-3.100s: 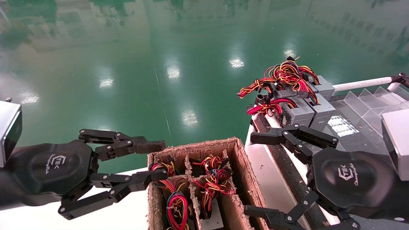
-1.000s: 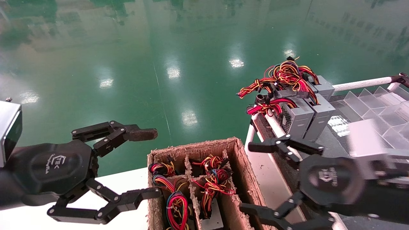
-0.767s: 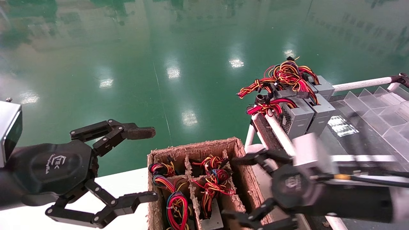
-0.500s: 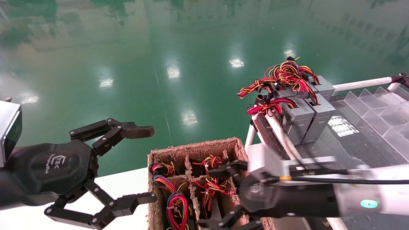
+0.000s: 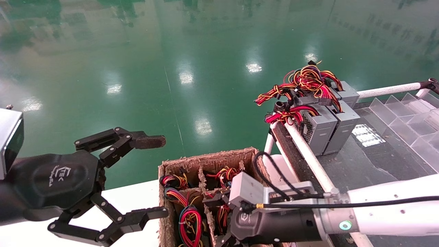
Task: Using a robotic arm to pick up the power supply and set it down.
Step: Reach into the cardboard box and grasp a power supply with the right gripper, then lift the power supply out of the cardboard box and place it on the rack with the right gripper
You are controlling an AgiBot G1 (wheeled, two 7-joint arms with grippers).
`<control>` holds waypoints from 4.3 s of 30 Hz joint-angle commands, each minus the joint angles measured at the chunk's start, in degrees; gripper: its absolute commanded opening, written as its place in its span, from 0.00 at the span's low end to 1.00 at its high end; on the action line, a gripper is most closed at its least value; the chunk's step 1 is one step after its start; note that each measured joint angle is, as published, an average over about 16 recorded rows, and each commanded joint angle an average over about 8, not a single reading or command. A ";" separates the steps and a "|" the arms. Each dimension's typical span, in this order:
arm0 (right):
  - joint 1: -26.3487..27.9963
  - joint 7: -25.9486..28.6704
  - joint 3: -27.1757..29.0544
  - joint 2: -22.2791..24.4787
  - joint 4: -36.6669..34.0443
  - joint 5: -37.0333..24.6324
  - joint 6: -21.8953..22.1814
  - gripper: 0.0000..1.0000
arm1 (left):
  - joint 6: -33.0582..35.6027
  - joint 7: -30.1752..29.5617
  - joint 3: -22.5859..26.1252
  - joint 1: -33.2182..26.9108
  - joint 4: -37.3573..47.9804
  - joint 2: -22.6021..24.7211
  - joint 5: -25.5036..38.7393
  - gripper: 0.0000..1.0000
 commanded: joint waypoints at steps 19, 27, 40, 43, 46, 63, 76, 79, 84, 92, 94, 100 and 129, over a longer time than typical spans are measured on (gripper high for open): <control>-1.09 -0.82 -1.90 -4.74 -2.58 -4.64 5.39 0.00 | 0.00 0.00 0.00 0.00 0.00 0.00 0.00 1.00; -1.14 -1.12 -2.29 -5.45 -2.95 -5.80 6.40 0.00 | 0.00 0.00 0.01 0.00 0.00 0.00 0.00 1.00; -1.18 -2.37 -2.44 -5.59 -4.54 -6.25 6.45 0.00 | 0.00 0.00 0.01 0.00 0.00 0.00 -0.01 1.00; -1.32 -2.70 -2.21 -5.46 -4.90 -5.80 6.33 0.00 | 0.00 0.01 0.01 0.00 0.00 0.00 -0.01 1.00; -1.39 -3.01 -1.81 -5.17 -4.96 -5.10 6.16 0.00 | 0.00 0.01 0.01 0.00 0.00 0.00 -0.01 1.00; -2.92 -3.31 5.01 1.25 0.49 6.05 3.87 0.00 | -0.01 0.01 0.02 0.00 0.00 -0.01 -0.01 1.00; -4.00 -4.37 10.64 4.90 0.99 15.28 2.18 0.00 | -0.01 0.01 0.02 -0.01 0.00 -0.01 -0.01 1.00; -3.80 -4.53 11.87 5.48 0.93 17.12 1.91 0.00 | -0.01 0.01 0.02 -0.01 0.00 -0.01 -0.01 1.00; -3.40 -4.91 14.28 6.84 0.90 20.59 1.19 0.00 | -0.01 0.01 0.02 -0.01 0.00 -0.01 -0.01 1.00; -2.84 -6.58 18.78 9.92 -0.17 25.90 -0.07 0.00 | -0.01 0.01 0.02 -0.01 0.00 -0.01 -0.01 1.00; -2.55 -6.95 19.81 10.62 -0.79 26.96 -0.20 0.00 | -0.01 0.01 0.02 -0.01 0.00 -0.01 -0.02 1.00; -1.02 -8.44 22.82 12.82 -3.60 29.29 -0.28 0.00 | -0.01 0.01 0.02 -0.01 0.00 -0.01 -0.02 1.00; 5.91 -21.84 25.21 24.52 -29.74 20.71 -2.00 0.00 | -0.01 0.01 0.03 -0.01 0.00 -0.01 -0.02 1.00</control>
